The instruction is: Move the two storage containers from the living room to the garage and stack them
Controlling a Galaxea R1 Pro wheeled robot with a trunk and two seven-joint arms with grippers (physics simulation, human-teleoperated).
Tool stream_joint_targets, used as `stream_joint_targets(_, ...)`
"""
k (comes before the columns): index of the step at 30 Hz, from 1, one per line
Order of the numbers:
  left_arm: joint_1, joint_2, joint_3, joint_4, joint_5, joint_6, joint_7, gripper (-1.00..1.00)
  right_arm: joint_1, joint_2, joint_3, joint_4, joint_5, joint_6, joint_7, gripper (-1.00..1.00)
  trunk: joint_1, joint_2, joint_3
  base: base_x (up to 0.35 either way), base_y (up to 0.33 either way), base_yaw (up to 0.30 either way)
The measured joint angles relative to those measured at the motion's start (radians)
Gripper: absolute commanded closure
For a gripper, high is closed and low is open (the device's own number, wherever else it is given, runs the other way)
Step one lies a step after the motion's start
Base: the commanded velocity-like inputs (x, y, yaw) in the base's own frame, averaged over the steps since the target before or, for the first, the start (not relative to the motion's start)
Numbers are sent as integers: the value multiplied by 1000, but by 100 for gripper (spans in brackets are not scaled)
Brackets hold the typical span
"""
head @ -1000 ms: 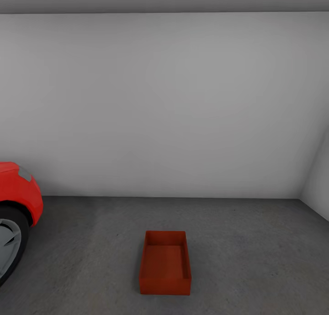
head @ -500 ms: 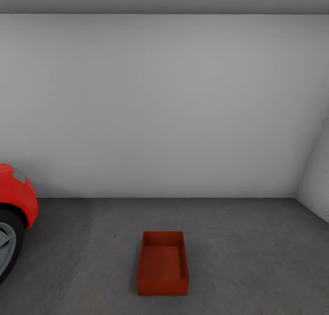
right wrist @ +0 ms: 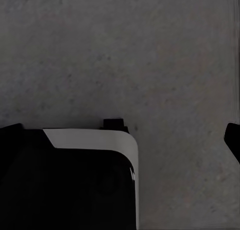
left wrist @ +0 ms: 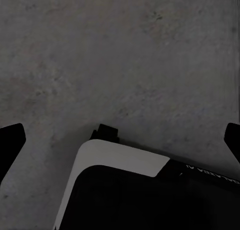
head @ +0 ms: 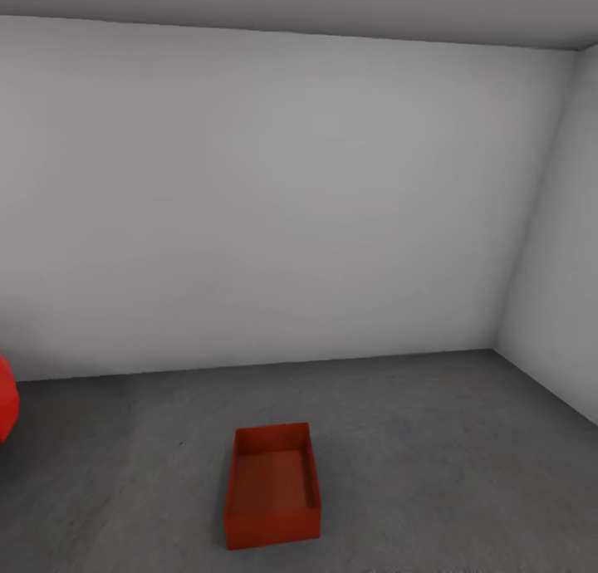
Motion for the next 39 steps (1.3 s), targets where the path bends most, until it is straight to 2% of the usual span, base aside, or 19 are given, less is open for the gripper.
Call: stream_joint_targets(39,0,0,-1,0,1,0,1,-100,0,0,0,0,0,0,1,-100,0,0,2,0,0,-282)
